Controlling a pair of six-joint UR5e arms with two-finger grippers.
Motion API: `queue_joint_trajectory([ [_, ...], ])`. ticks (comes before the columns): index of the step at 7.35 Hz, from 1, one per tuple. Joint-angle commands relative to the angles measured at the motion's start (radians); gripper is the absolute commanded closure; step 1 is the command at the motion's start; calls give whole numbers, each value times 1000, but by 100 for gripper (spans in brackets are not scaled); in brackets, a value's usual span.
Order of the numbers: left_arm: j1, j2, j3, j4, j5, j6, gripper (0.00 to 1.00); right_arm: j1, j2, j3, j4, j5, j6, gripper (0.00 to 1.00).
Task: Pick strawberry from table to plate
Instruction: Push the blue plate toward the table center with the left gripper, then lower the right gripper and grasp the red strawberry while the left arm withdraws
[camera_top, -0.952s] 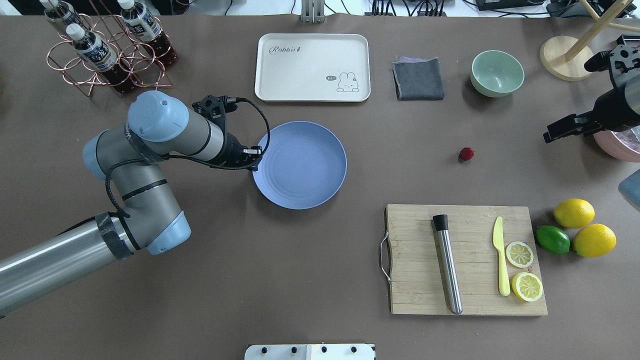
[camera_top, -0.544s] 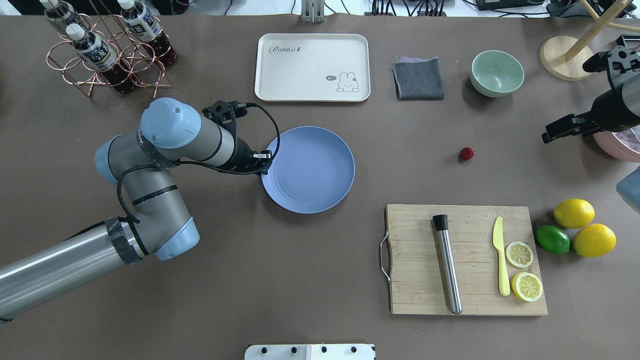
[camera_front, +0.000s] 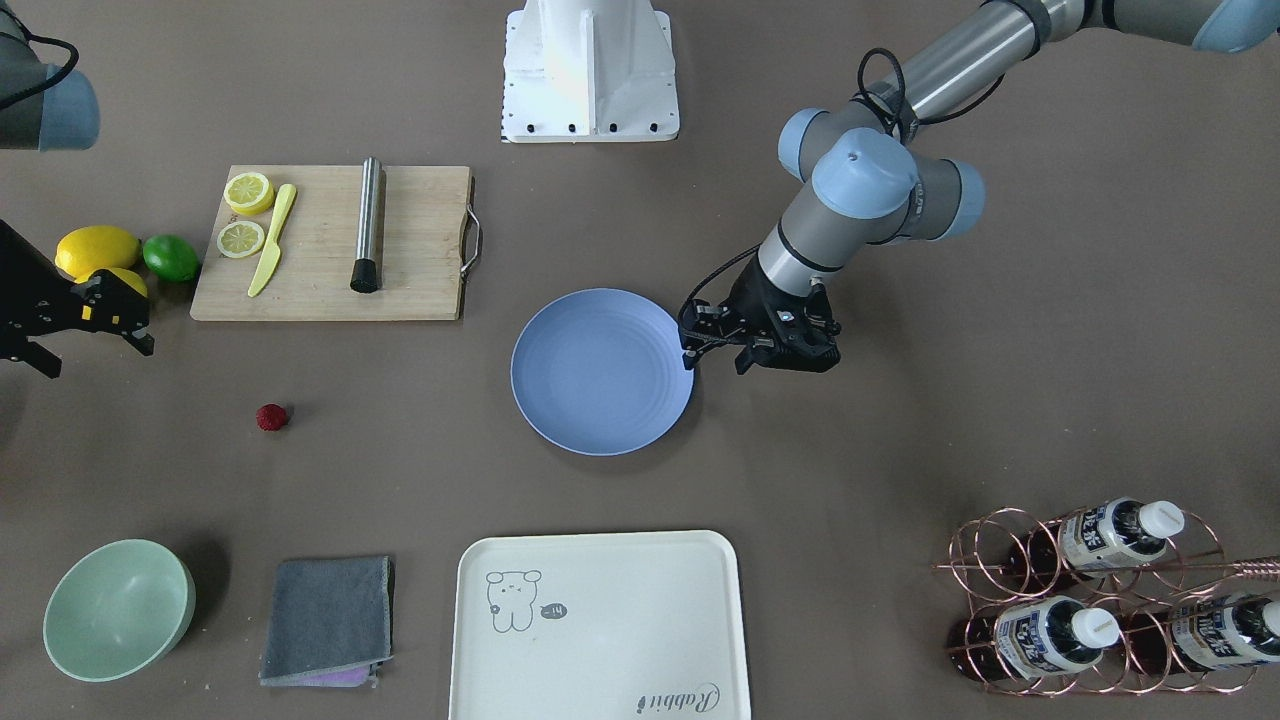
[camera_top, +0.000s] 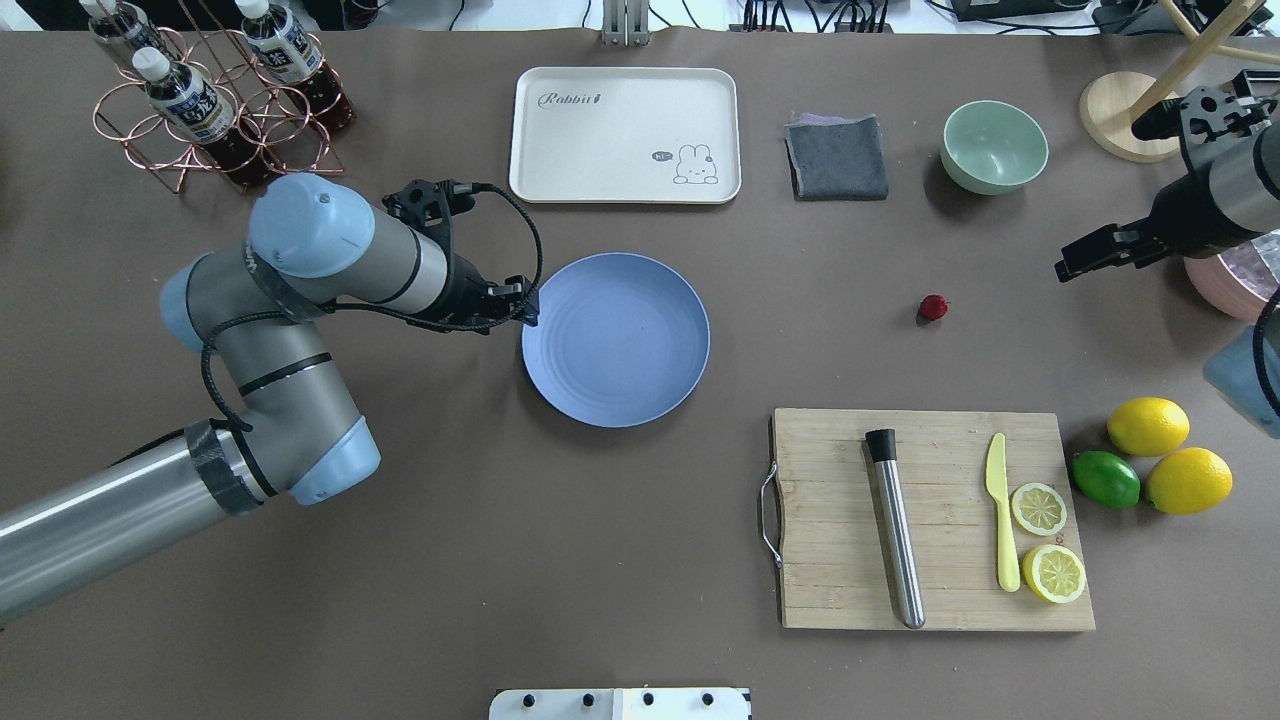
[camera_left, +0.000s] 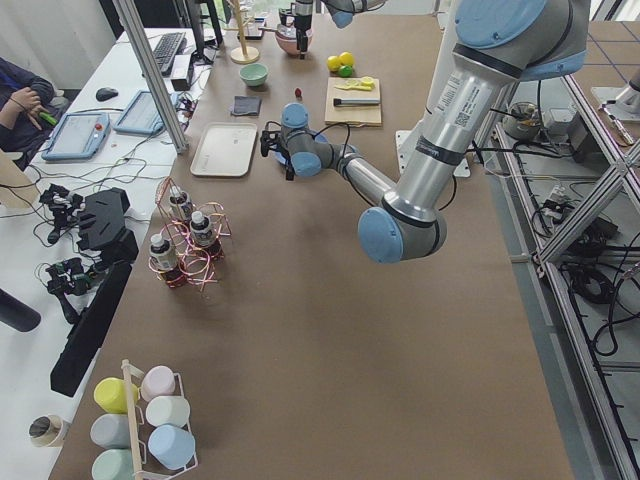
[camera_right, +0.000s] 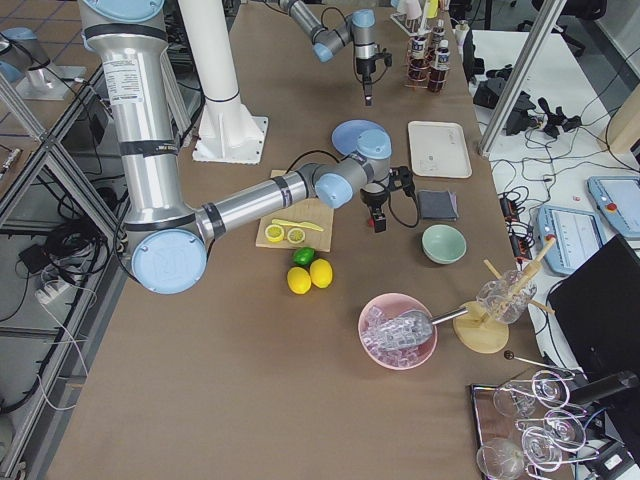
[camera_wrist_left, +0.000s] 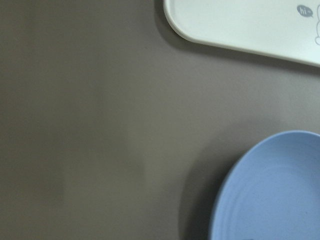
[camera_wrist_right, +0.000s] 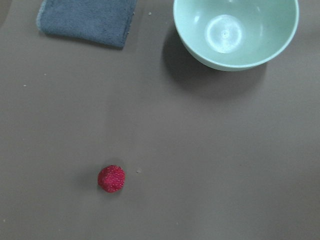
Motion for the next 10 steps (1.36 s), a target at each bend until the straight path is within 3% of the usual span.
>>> queue_joint_trajectory([
  [1, -129, 140, -115, 108, -84, 237, 2, -82, 74, -41, -3, -57, 127, 0],
  [5, -445, 403, -145, 109, -285, 699, 2, -150, 194, -203, 8, -140, 211, 0],
  [10, -485, 428, -145, 109, -301, 749, 2, -182, 187, -239, 11, -160, 266, 7],
])
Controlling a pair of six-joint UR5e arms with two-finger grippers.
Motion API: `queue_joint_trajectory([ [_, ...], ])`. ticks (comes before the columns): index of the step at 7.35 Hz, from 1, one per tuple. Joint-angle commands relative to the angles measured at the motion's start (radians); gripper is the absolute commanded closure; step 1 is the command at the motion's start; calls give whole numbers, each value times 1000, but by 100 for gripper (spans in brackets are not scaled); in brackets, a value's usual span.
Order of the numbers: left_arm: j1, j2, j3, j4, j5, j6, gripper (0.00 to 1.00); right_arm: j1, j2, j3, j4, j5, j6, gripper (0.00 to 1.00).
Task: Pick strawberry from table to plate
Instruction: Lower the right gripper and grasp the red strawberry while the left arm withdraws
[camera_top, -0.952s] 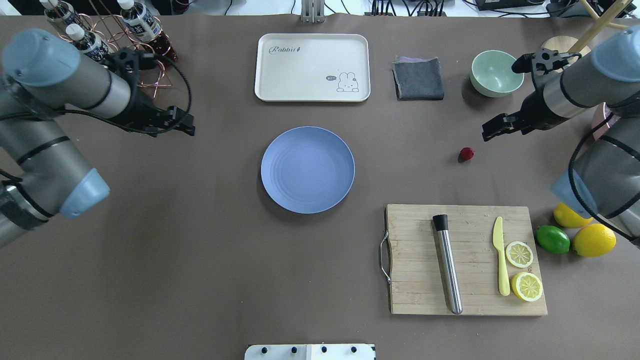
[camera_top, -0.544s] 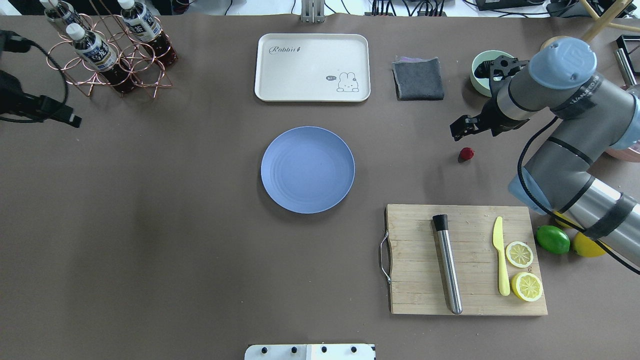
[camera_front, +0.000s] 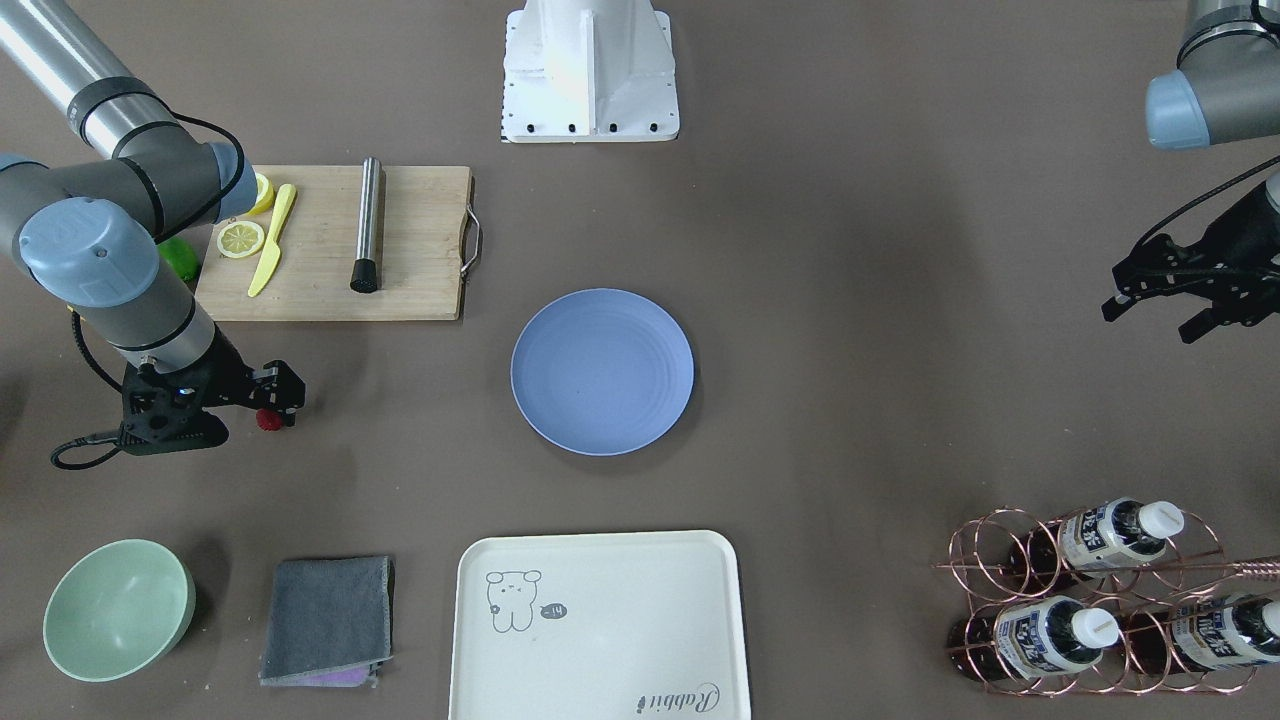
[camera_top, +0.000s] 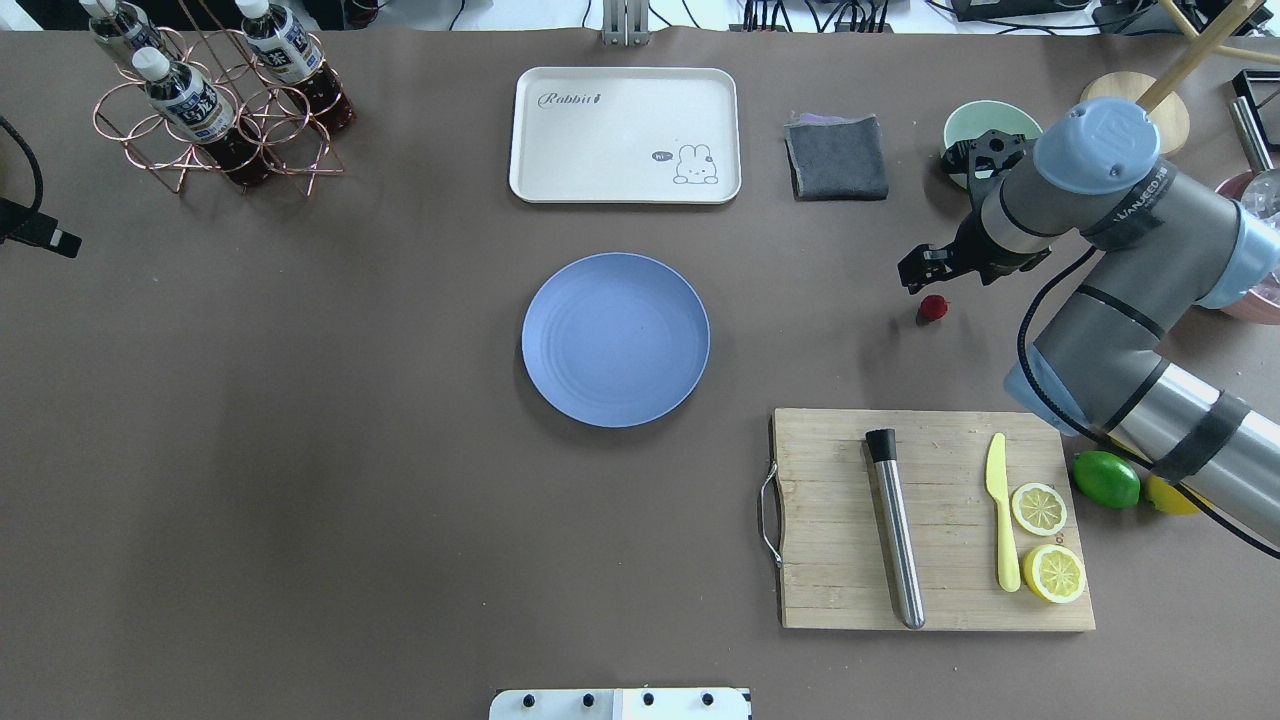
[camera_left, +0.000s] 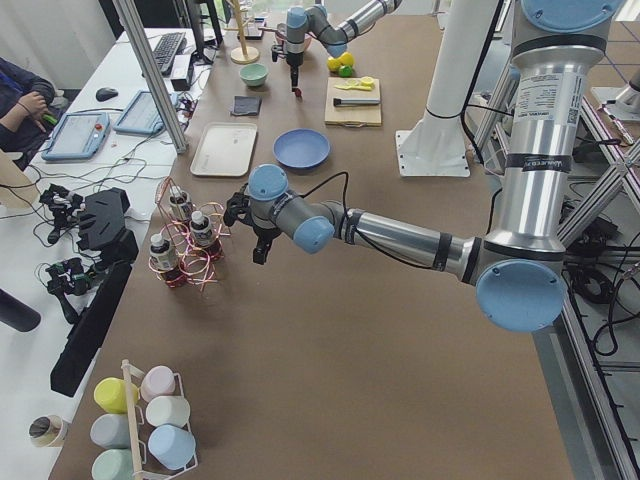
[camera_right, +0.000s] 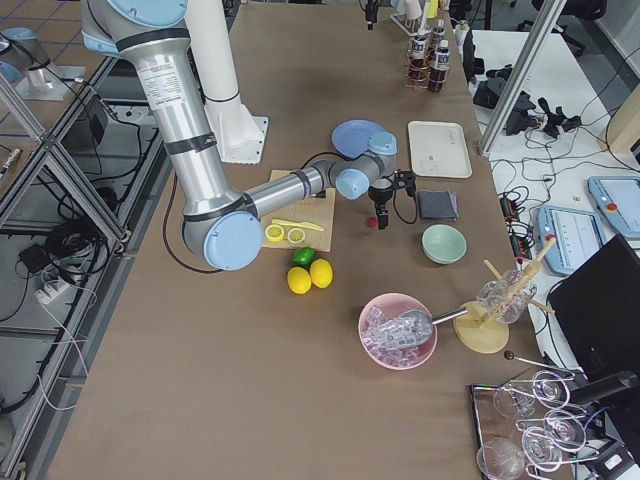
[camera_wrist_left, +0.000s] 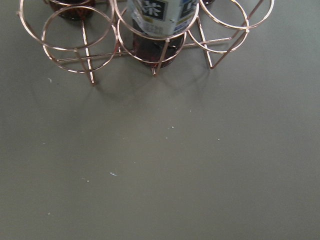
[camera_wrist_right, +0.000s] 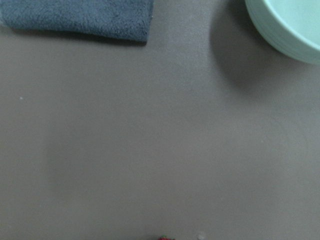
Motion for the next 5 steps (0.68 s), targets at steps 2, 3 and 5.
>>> queue_joint_trajectory([
  [2, -14, -1, -2, 0, 0, 3, 2, -49, 4, -8, 1, -44, 57, 12],
  [3, -14, 1, -2, 0, 0, 1, 2, -49, -1, -9, 1, -48, 59, 21],
  [5, -18, -1, -2, 0, 0, 1, 2, -50, -2, -9, 1, -52, 112, 49],
])
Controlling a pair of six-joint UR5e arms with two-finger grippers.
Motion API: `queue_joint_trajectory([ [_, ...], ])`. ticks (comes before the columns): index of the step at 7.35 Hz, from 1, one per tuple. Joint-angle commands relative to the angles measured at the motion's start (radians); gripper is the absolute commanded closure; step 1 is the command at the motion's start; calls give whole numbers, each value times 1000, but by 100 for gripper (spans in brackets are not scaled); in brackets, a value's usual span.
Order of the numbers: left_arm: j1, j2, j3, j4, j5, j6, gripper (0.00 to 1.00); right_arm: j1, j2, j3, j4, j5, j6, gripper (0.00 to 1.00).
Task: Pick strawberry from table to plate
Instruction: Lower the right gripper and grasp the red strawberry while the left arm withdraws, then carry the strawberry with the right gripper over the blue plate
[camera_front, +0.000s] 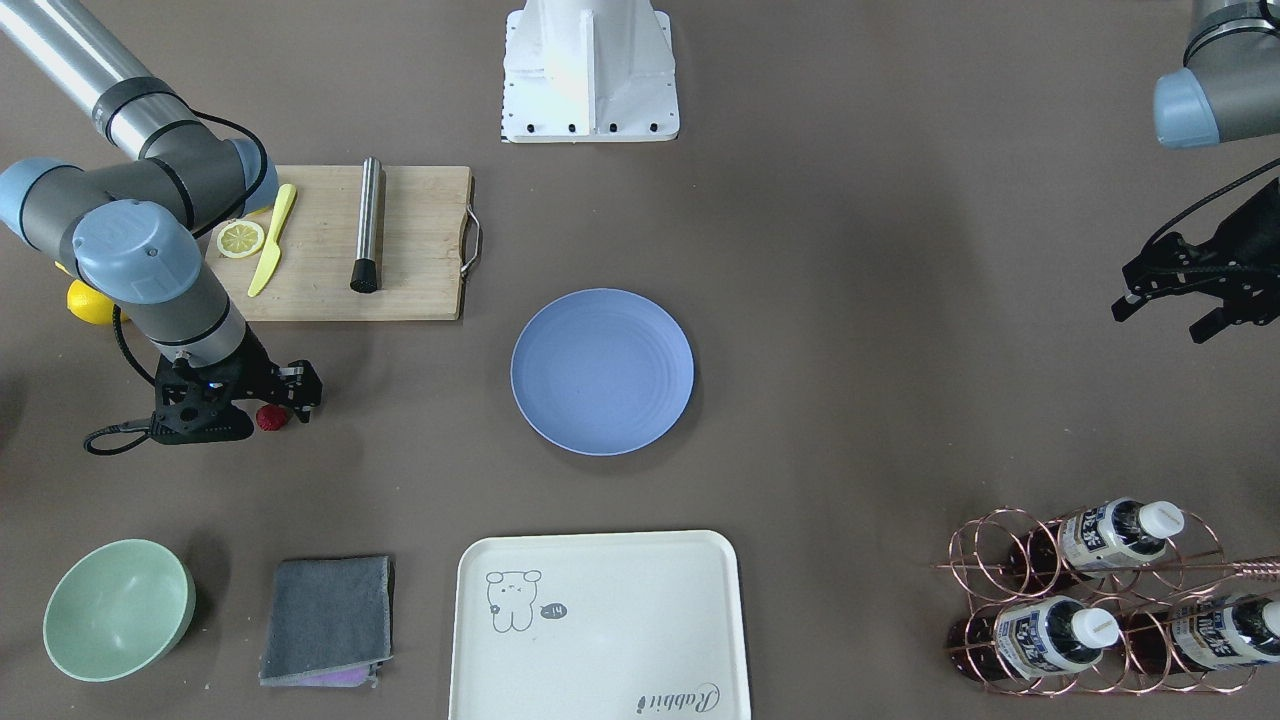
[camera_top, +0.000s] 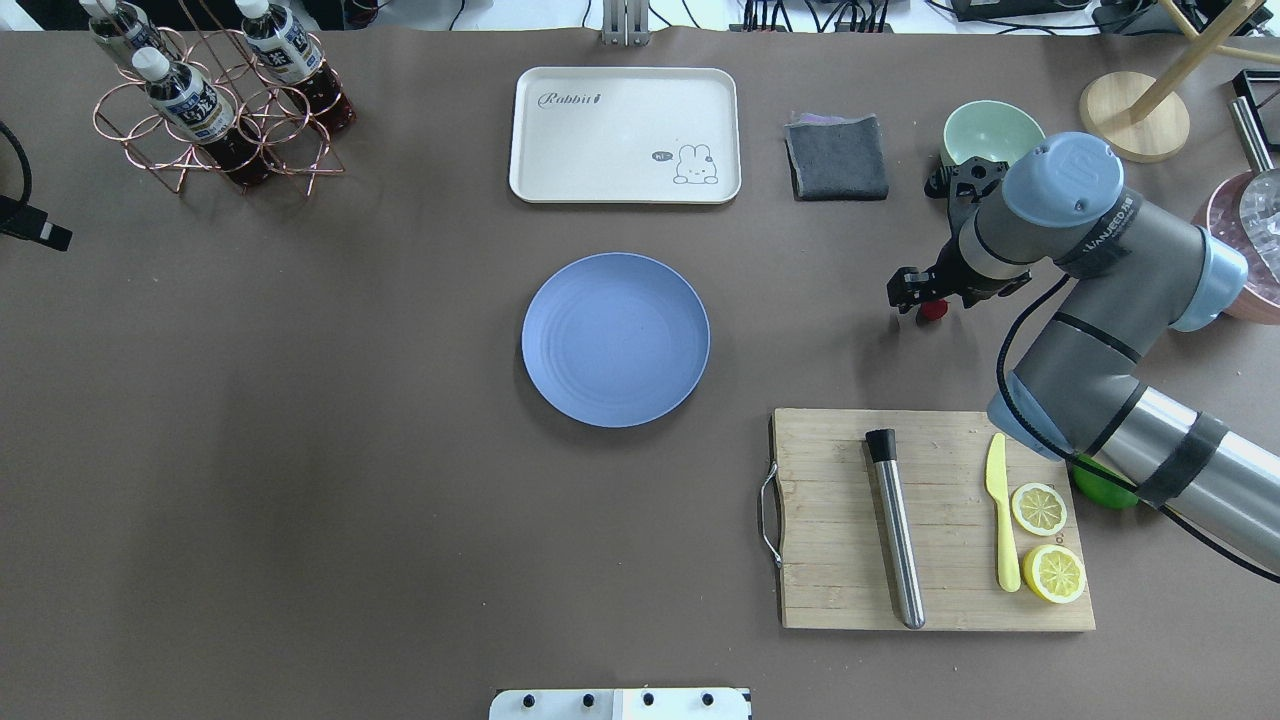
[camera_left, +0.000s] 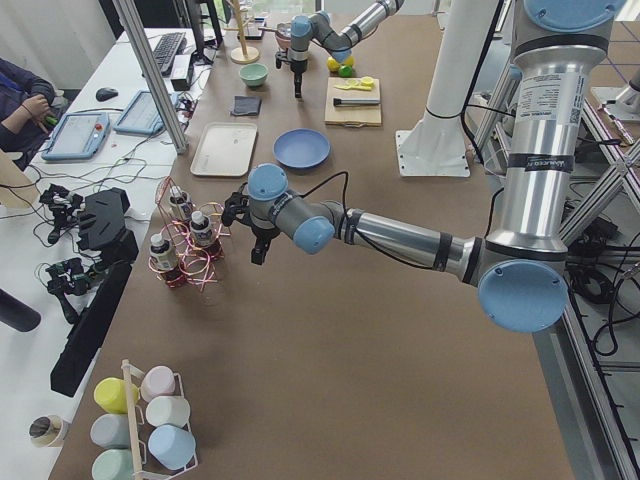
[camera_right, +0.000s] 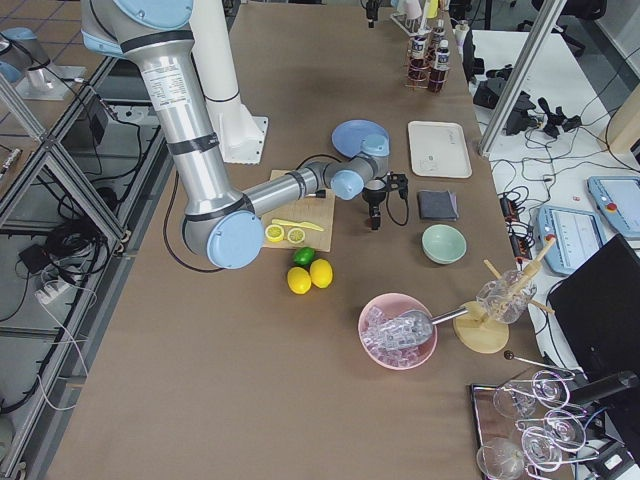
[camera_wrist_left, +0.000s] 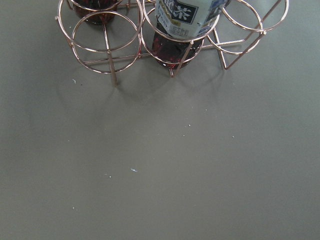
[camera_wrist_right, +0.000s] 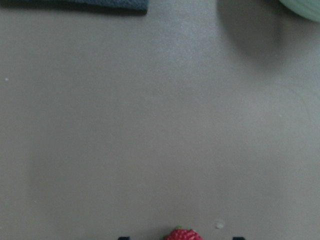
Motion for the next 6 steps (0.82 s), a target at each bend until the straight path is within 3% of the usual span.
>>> queue_joint_trajectory([
  [1, -4, -1, 1, 1, 0, 0, 2, -3, -3, 0, 0, -2, 53, 88],
  [2, -4, -1, 5, 1, 0, 1, 2, -3, -3, 0, 2, -3, 58, 100],
  [4, -29, -1, 23, 11, 0, 6, 2, -5, 14, 20, 0, -2, 102, 100],
  [6, -142, -10, 25, 171, 0, 166, 2, -19, 69, 28, -2, 3, 206, 100],
])
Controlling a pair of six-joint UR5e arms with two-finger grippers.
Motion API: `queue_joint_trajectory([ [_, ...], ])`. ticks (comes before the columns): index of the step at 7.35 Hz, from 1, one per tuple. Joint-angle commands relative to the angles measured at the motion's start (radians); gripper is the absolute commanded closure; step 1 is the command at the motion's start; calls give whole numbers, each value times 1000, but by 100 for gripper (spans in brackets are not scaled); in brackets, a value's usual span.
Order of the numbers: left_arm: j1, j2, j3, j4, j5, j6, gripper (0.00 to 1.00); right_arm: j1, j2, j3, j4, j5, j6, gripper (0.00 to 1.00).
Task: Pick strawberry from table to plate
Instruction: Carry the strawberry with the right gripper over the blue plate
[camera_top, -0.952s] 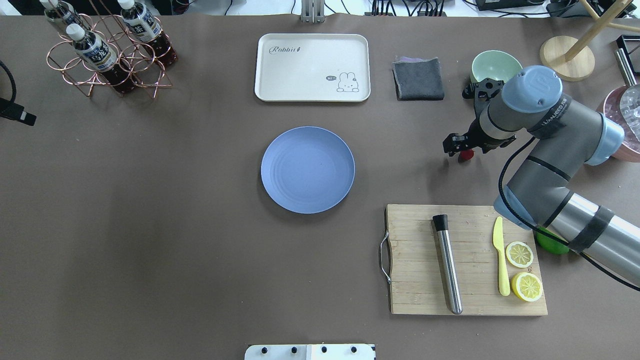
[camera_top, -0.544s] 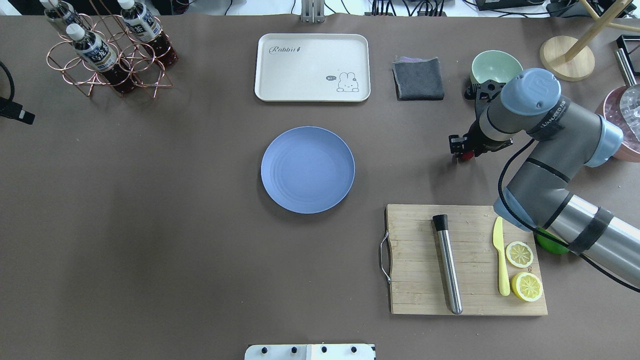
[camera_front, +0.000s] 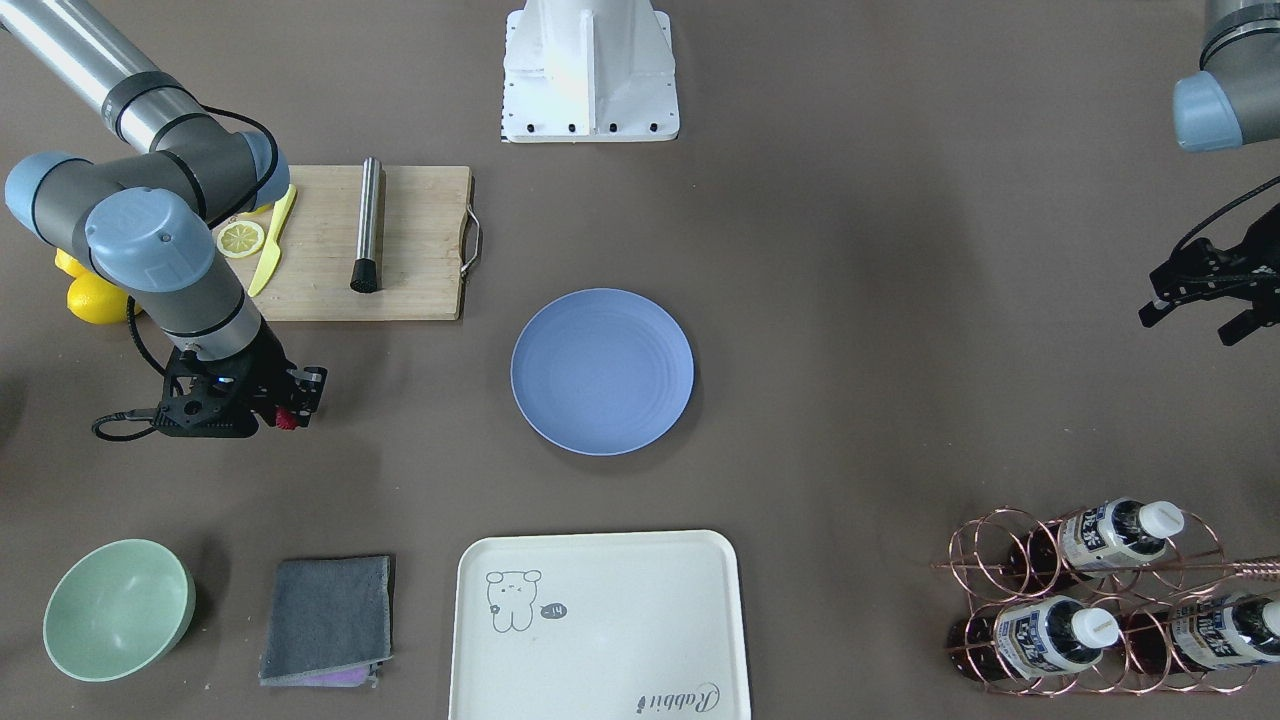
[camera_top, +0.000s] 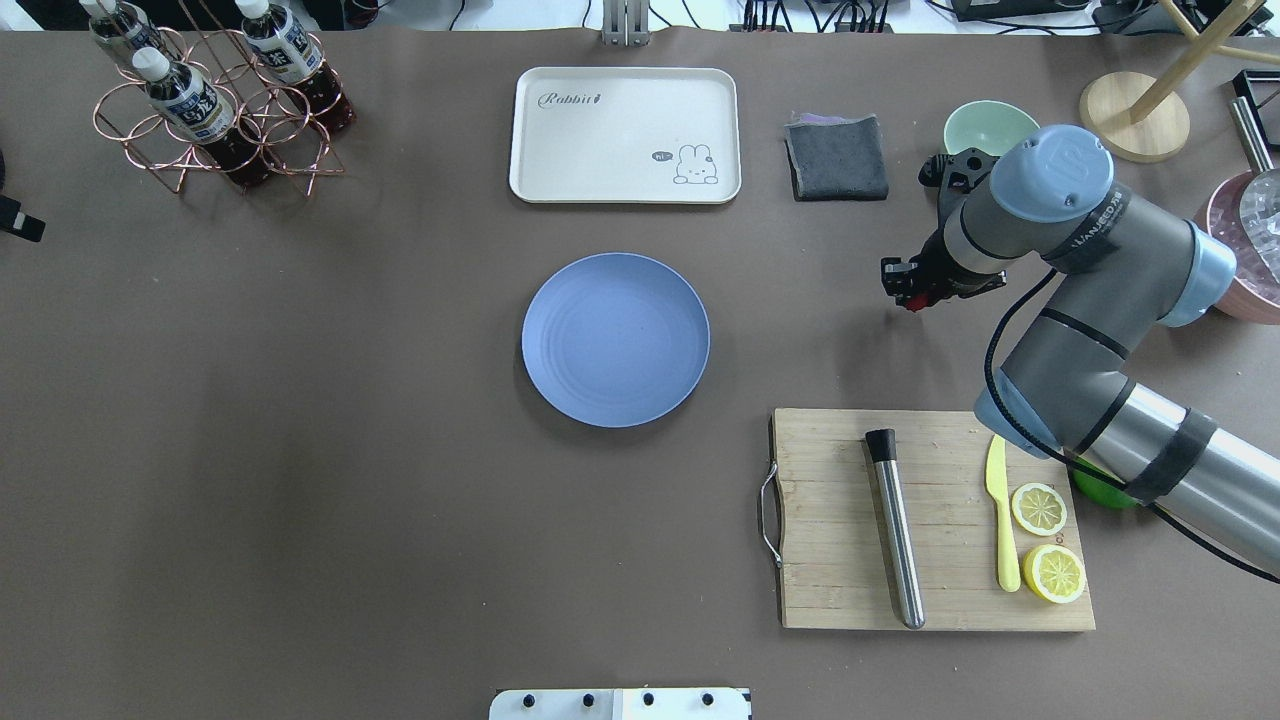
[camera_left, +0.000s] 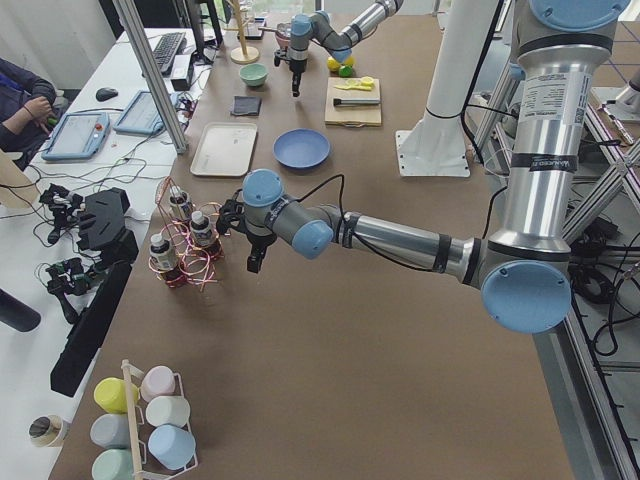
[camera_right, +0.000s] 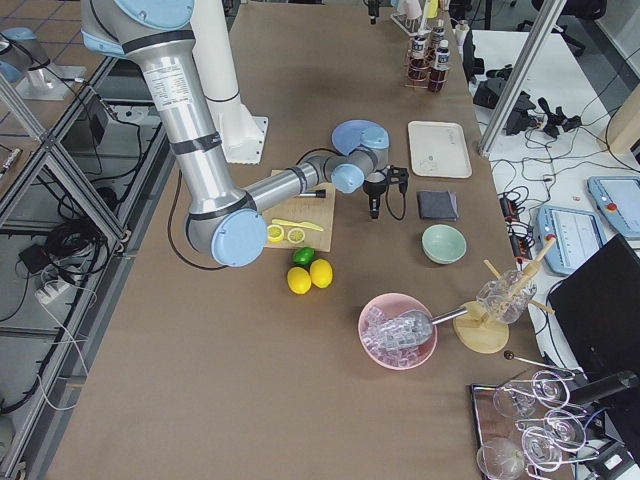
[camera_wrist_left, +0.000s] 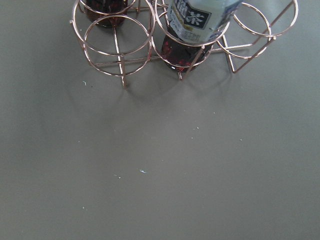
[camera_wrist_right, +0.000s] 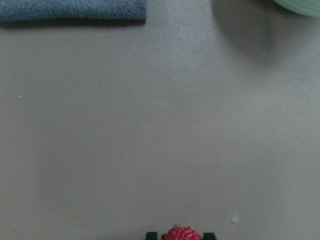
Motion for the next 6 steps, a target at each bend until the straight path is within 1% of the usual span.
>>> queue_joint_trajectory([
  [1, -128, -13, 0, 222, 8, 243, 2, -22, 64, 5, -9, -2, 82, 100],
  [2, -181, -36, 4, 334, 12, 360, 2, -37, 86, 10, -12, -2, 105, 100],
  [3, -218, -51, 3, 416, 33, 472, 2, -68, 118, 10, -14, -5, 148, 100],
  [4, -228, -53, 0, 421, 39, 488, 2, -114, 158, 11, -15, -31, 196, 100],
  [5, -233, -47, 0, 420, 39, 490, 2, -178, 229, -3, -53, -74, 251, 100],
  [6, -233, -41, 0, 418, 41, 490, 2, -220, 300, -4, -131, -123, 297, 100],
])
